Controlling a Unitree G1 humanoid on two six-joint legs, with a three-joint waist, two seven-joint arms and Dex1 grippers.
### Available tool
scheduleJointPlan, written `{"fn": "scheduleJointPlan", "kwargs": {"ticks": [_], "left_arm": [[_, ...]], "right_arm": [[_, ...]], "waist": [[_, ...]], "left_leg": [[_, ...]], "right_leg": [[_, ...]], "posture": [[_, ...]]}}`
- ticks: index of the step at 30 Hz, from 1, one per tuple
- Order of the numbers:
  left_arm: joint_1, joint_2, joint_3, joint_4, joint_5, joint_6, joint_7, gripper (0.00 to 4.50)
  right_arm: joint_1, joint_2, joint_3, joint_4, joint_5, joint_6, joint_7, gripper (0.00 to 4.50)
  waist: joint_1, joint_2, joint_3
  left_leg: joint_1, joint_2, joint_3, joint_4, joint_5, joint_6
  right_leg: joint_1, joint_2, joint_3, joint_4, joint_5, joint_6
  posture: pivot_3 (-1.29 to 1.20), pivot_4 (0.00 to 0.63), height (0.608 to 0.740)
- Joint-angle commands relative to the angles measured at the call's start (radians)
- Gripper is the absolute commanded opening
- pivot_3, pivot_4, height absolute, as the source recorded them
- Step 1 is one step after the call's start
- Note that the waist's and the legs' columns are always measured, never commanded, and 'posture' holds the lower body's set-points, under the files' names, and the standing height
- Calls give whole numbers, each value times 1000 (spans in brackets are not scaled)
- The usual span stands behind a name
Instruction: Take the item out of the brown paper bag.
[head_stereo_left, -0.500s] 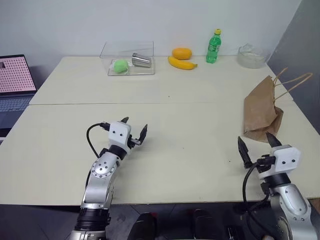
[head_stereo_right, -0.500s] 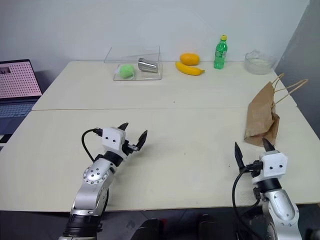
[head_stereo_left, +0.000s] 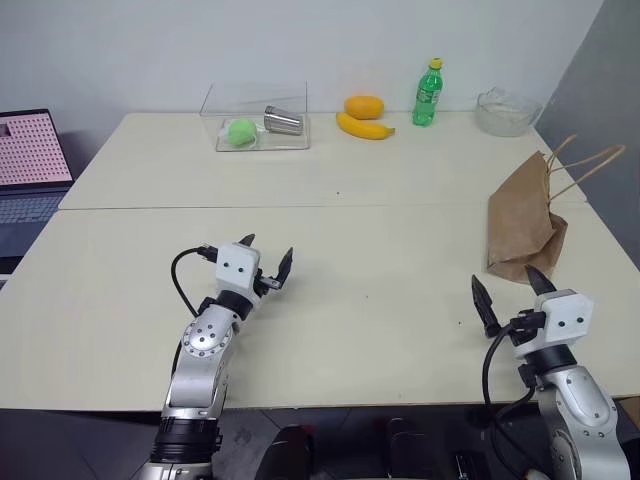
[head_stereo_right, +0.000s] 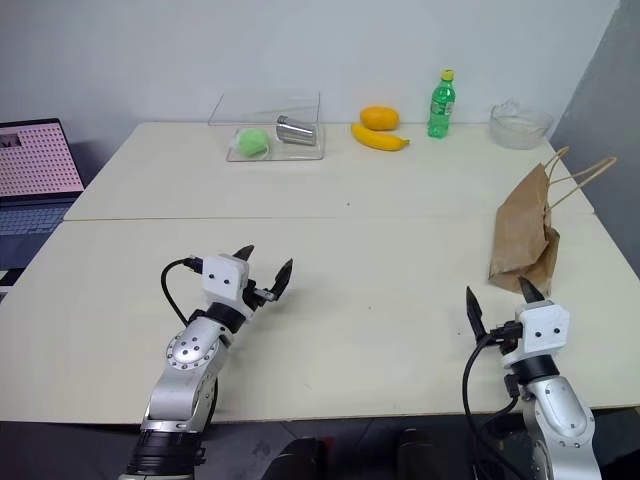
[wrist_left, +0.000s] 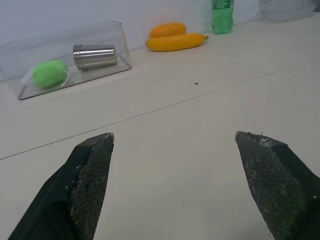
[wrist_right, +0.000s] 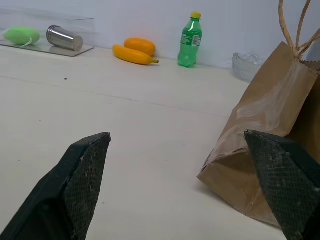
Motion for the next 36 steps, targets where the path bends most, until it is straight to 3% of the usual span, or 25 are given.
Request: {"fn": "scheduleJointPlan", "kwargs": {"ticks": [1,13,16,21,28,36], "left_arm": [[-4,6,2,-56,3,-19,6,4088],[7,19,9,-75,-14,-67,-25,4088],[-21,43,3,-92,-92,-98,-130,4088],[-148,107,-62,-122,-267,1,-393,4088],[-332,157,-81,-130,-427,216,-547,4088],[-418,153,-109,-117,-455,271,-642,4088]], "right_arm": [[0,1,-15,-21,16,-28,1,4500],[-1,9,-6,-28,17,-17,-4,4500],[-16,21,-8,-63,43,13,-17,4500],[-40,10,-25,-180,49,108,-64,4500],[-176,-44,-134,-368,138,505,-217,4500],[-502,-176,-242,-226,236,992,-286,4500]], "waist": [[0,0,0],[0,0,0],[0,0,0],[0,0,0],[-4,0,0],[-3,0,0]], "left_leg": [[0,0,0,0,0,0],[0,0,0,0,0,0],[0,0,0,0,0,0],[-1,0,0,0,0,0],[0,0,0,0,0,0],[-1,0,1,0,0,0]], "right_leg": [[0,0,0,0,0,0],[0,0,0,0,0,0],[0,0,0,0,0,0],[0,0,0,0,0,0],[0,1,0,1,0,0],[0,1,1,0,0,0]], "posture": [[0,150,740],[0,150,740],[0,150,740],[0,150,740],[0,150,740],[0,150,740]]}}
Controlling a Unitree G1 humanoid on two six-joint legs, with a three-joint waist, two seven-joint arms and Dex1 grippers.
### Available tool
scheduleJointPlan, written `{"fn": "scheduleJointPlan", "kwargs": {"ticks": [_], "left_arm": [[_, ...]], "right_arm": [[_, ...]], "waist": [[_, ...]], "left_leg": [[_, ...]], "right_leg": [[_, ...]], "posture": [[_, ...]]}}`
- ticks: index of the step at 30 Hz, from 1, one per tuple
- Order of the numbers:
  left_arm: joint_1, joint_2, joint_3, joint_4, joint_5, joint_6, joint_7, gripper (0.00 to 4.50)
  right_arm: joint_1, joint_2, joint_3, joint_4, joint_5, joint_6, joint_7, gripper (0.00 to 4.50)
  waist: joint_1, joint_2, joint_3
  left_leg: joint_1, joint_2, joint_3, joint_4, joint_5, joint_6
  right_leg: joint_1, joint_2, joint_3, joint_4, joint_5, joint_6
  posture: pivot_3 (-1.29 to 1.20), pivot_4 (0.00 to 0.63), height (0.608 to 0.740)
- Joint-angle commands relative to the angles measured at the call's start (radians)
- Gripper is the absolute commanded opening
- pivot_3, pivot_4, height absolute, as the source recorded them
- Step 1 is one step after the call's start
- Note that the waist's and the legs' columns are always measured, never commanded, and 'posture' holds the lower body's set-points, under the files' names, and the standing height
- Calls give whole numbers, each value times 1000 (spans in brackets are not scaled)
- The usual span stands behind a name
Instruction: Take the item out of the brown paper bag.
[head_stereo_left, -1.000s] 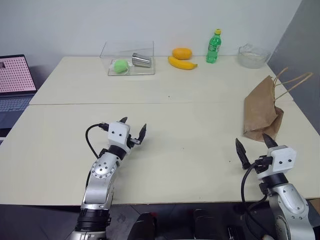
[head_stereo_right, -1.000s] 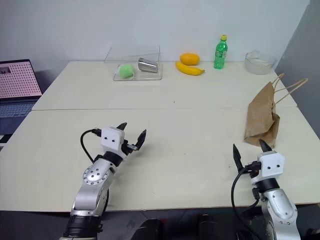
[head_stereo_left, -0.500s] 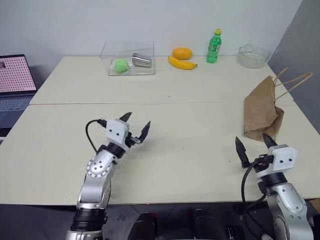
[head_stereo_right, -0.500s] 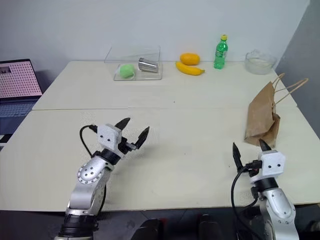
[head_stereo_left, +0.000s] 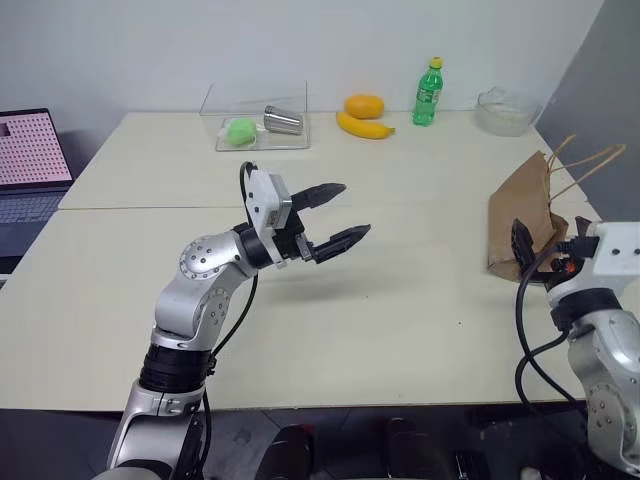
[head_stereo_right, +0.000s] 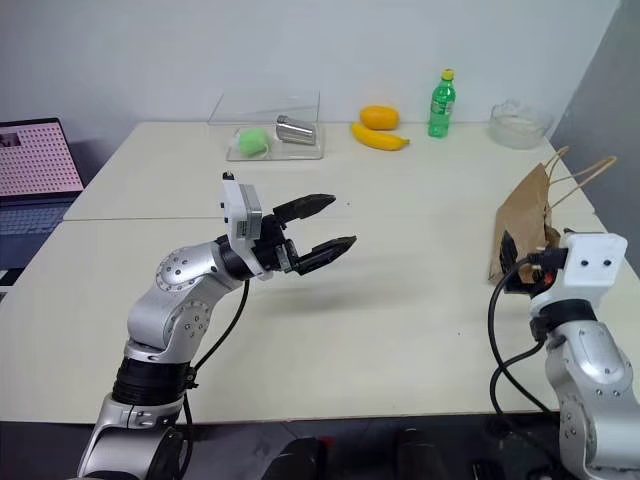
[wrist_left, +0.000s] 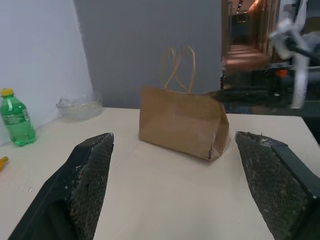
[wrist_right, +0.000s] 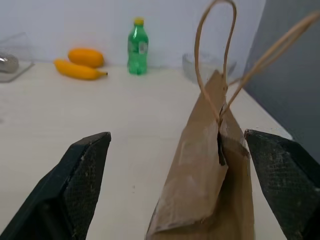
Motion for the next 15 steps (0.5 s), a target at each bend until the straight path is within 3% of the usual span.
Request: {"fn": "scheduleJointPlan", "kwargs": {"ticks": [1,6,15], "left_arm": [[-34,-4,-9,-14,-15,-2,-31,4088],[-40,-28,-11,-2,-4,-16,-20,4088],[-32,-34,-8,0,9,-29,-17,4088]], "right_arm": [[-102,-51,-54,53,45,142,2,4500],[-254,-116,-35,257,42,195,43,4500],[-456,-160,15,488,-26,62,63,4500]], "waist": [[3,0,0],[3,0,0],[1,0,0]], "left_leg": [[0,0,0,0,0,0],[-1,0,0,-1,0,0],[-2,0,0,-1,0,0]], "right_leg": [[0,0,0,0,0,0],[-1,0,-1,0,0,0],[-2,0,-1,0,0,0]], "posture": [[0,150,740],[0,150,740],[0,150,740]]}}
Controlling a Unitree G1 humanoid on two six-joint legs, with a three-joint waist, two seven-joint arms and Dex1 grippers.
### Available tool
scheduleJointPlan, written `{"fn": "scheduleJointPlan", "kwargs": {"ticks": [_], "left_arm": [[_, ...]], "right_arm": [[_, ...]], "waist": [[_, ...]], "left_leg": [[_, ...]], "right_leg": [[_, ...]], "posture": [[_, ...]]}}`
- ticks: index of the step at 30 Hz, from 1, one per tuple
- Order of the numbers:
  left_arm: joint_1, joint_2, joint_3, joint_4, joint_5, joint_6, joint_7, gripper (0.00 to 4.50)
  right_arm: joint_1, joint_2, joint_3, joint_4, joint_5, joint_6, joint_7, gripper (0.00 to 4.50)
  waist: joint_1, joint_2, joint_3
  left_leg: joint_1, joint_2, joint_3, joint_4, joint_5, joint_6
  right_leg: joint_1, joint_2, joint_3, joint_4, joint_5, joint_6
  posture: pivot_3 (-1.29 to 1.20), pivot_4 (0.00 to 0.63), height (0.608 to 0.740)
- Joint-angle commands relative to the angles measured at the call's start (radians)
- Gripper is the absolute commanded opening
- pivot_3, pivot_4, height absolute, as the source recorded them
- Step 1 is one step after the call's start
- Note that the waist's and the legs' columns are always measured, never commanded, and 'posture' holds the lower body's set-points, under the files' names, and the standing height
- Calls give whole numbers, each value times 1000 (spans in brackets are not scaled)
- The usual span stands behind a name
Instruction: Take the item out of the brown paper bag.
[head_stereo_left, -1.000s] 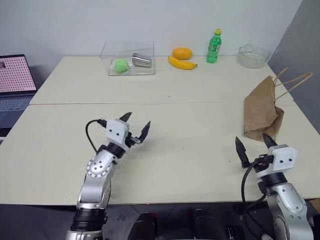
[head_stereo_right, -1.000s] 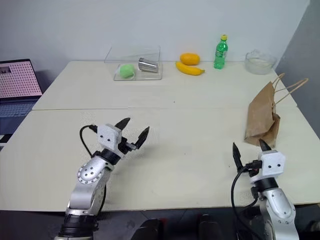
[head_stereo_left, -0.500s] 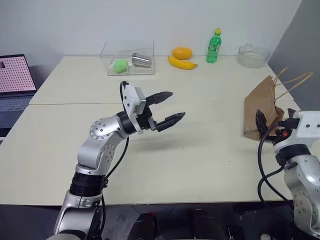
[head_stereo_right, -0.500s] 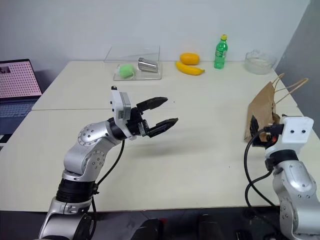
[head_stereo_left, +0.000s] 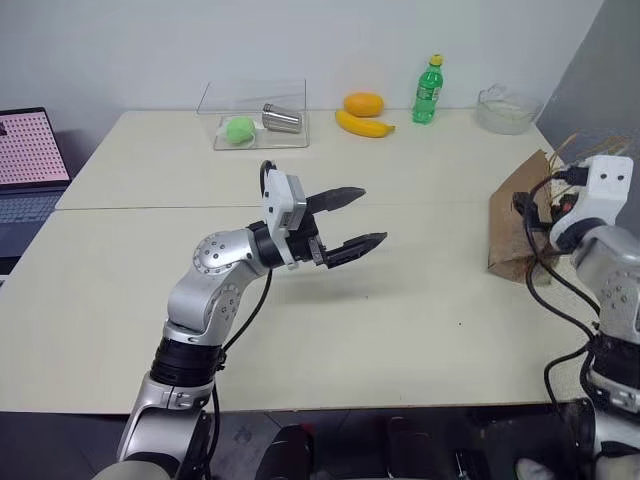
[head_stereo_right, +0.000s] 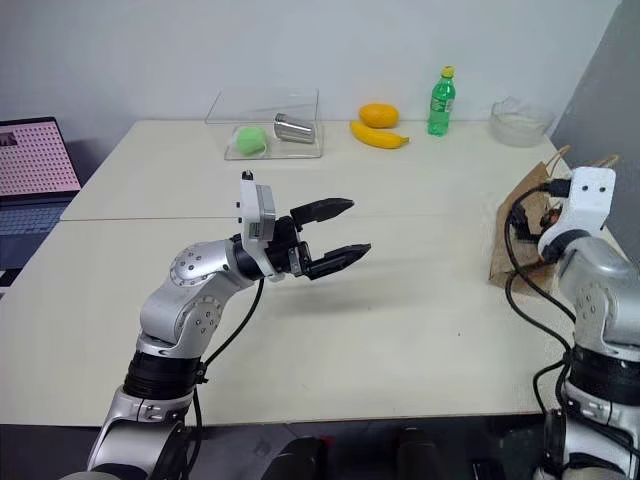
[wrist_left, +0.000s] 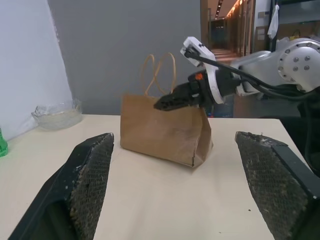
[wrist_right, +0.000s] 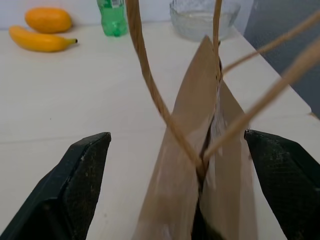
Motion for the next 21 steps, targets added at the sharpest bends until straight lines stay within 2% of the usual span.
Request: {"fn": "scheduleJointPlan", "kwargs": {"ticks": [1,10,13,16,21], "left_arm": [[-13,-2,11,-11,1,-20,1,4088],[-34,-10,10,19,10,-36,-7,4088],[-42,-13,9,31,14,-44,-12,4124],[-43,-14,8,36,17,-50,-15,4124],[-43,-13,7,41,18,-58,-20,4124]], "right_arm": [[-75,-30,2,7,-23,-48,2,4500],[-130,-27,-29,6,-45,-41,-41,4500],[-140,-34,-32,1,-44,-38,-49,3885],[-152,-39,-46,7,-37,-27,-50,2891],[-191,-38,-75,44,-13,8,-43,991]], "waist": [[0,0,0],[1,0,0],[0,0,0],[0,0,0],[0,0,0]], "left_leg": [[0,0,0,0,0,0],[-1,0,0,0,0,0],[-1,0,0,0,0,0],[-1,0,0,0,0,0],[-1,0,0,0,0,0]], "right_leg": [[0,0,0,0,0,0],[0,0,0,0,0,0],[-1,0,0,0,0,0],[-1,0,0,0,0,0],[-1,0,0,0,0,0]], "posture": [[0,150,740],[0,150,740],[0,150,740],[0,150,740],[0,150,740]]}}
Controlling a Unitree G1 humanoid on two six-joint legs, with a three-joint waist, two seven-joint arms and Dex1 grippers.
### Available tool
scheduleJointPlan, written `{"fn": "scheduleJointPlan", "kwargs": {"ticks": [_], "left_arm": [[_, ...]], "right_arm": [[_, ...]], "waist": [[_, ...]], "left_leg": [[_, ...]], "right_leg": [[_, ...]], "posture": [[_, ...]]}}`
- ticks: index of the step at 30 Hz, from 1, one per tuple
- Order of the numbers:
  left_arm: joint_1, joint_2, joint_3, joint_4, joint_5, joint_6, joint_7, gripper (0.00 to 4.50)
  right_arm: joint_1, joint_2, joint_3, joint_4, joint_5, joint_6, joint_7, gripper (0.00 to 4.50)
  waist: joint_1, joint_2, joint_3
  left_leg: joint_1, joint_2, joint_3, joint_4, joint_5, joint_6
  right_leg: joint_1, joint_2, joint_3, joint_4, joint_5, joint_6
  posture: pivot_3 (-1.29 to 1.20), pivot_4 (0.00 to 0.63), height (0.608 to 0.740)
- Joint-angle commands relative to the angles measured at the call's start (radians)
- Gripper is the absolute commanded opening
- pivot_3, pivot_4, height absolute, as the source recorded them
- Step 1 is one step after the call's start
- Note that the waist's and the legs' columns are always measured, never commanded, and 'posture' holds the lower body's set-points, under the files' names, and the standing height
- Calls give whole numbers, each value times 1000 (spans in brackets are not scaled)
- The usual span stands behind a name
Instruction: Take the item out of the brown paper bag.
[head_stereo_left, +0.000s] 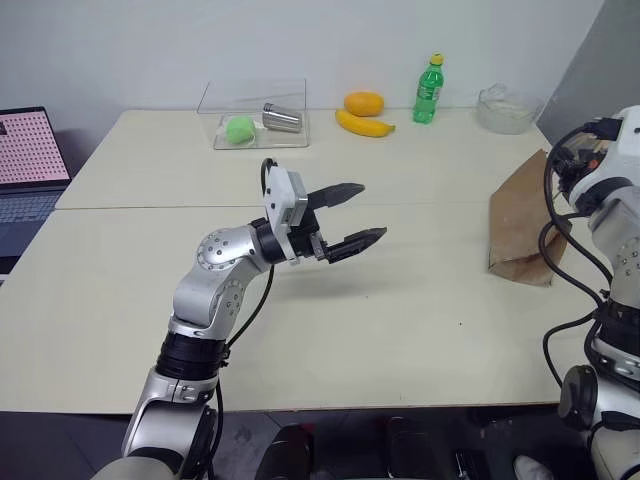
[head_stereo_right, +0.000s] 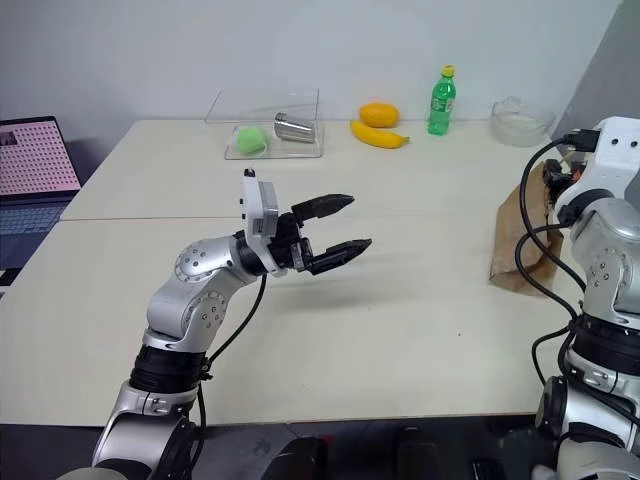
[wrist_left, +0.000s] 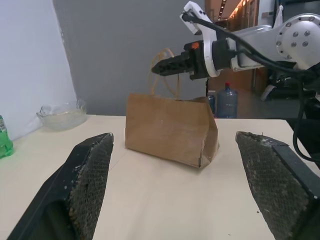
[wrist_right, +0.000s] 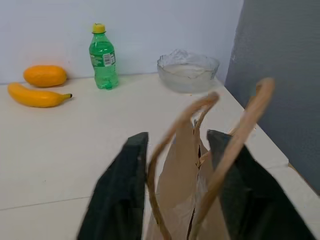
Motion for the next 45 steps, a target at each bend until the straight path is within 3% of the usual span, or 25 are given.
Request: {"fn": "scheduleJointPlan", "kwargs": {"ticks": [1,3,5,10,14,19,29,45], "left_arm": [[-18,2,7,-16,3,-20,-7,4124],[-19,2,7,-15,6,-22,-8,4124],[-18,4,8,-13,8,-25,-11,4124],[-12,15,38,-23,-13,8,7,4124],[70,40,98,-143,-101,138,84,4124],[183,74,140,-291,-168,252,159,4124],[354,35,208,-493,-259,359,397,4124],[588,17,306,-650,-190,242,567,4124]], "right_arm": [[-58,-22,-39,18,22,20,8,652],[-79,-39,-33,48,24,28,30,23],[-99,-60,-20,82,24,29,59,23],[-143,-216,160,173,2,-19,305,23],[-193,-361,390,200,-101,-210,565,23],[-282,-420,570,297,-275,-507,719,23],[-553,-254,703,591,-469,-941,804,23],[-802,162,716,999,-531,-1286,721,23]], "waist": [[0,0,0],[0,0,0],[0,0,0],[-1,1,1],[-16,2,4],[-25,2,8],[-23,-1,13],[-21,-1,13]], "left_leg": [[0,0,0,0,0,0],[0,0,0,0,0,0],[0,0,0,0,0,0],[0,0,0,0,0,0],[0,0,1,0,0,0],[0,1,1,0,0,0],[-1,0,1,0,0,-1],[-2,1,0,-1,2,-4]], "right_leg": [[0,0,0,0,0,0],[0,0,0,0,0,0],[0,0,0,0,0,0],[0,0,0,0,0,0],[-1,0,0,-1,0,0],[-1,0,0,-1,0,0],[-2,-1,0,-1,0,0],[-4,-1,0,0,1,-1]], "posture": [[0,150,740],[0,150,740],[0,150,740],[0,150,740],[0,150,740],[0,150,740],[0,150,740],[0,150,740]]}}
